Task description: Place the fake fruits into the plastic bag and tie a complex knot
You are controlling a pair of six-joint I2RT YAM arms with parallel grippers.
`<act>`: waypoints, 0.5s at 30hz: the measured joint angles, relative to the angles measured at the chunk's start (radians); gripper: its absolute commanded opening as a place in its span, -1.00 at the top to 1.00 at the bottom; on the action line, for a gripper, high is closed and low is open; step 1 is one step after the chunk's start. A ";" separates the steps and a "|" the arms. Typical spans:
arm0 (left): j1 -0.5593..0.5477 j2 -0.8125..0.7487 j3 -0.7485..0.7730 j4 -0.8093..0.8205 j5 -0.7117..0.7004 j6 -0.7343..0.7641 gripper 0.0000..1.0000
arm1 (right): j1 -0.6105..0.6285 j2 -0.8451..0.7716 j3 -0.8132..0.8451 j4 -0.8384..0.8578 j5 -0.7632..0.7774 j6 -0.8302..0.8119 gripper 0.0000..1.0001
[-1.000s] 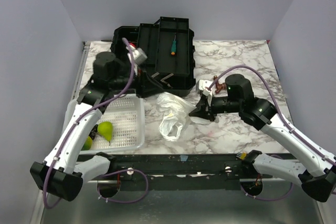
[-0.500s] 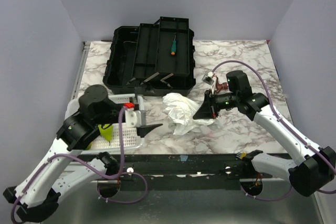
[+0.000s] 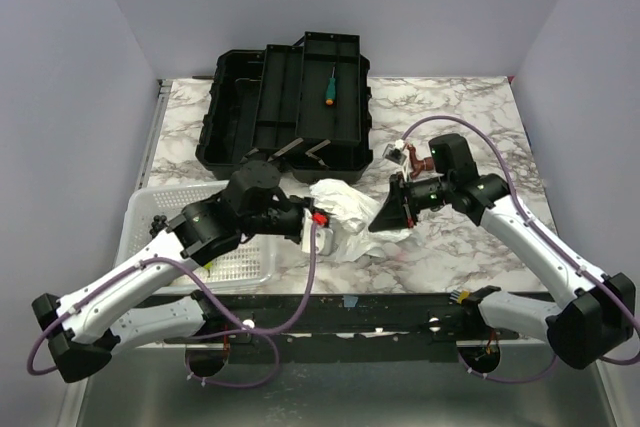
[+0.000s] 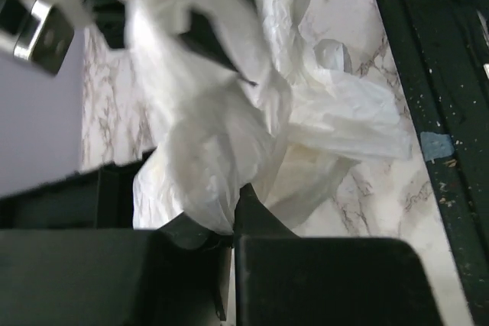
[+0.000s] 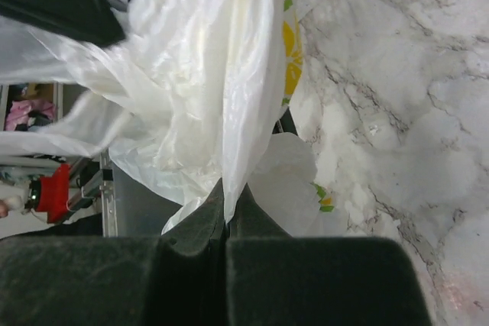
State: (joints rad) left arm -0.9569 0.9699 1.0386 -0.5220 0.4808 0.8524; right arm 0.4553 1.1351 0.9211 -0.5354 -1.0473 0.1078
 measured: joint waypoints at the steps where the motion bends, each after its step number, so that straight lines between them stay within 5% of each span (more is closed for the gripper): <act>1: 0.023 -0.013 0.000 -0.002 0.004 -0.034 1.00 | -0.010 0.011 0.006 -0.019 0.001 -0.013 0.99; 10: 0.480 -0.280 -0.063 0.027 0.150 -0.444 1.00 | -0.338 0.319 0.146 -0.264 -0.166 -0.234 0.96; 13: 0.590 -0.281 -0.100 0.059 0.213 -0.592 1.00 | -0.383 0.382 0.159 -0.385 -0.214 -0.319 0.51; 15: 0.626 -0.257 -0.113 0.089 0.237 -0.682 1.00 | -0.409 0.403 0.171 -0.446 -0.203 -0.362 -0.25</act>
State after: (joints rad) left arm -0.3313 0.7128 0.9257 -0.4335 0.7174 0.1707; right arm 0.0463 1.5379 1.0916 -0.9810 -1.2507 -0.2546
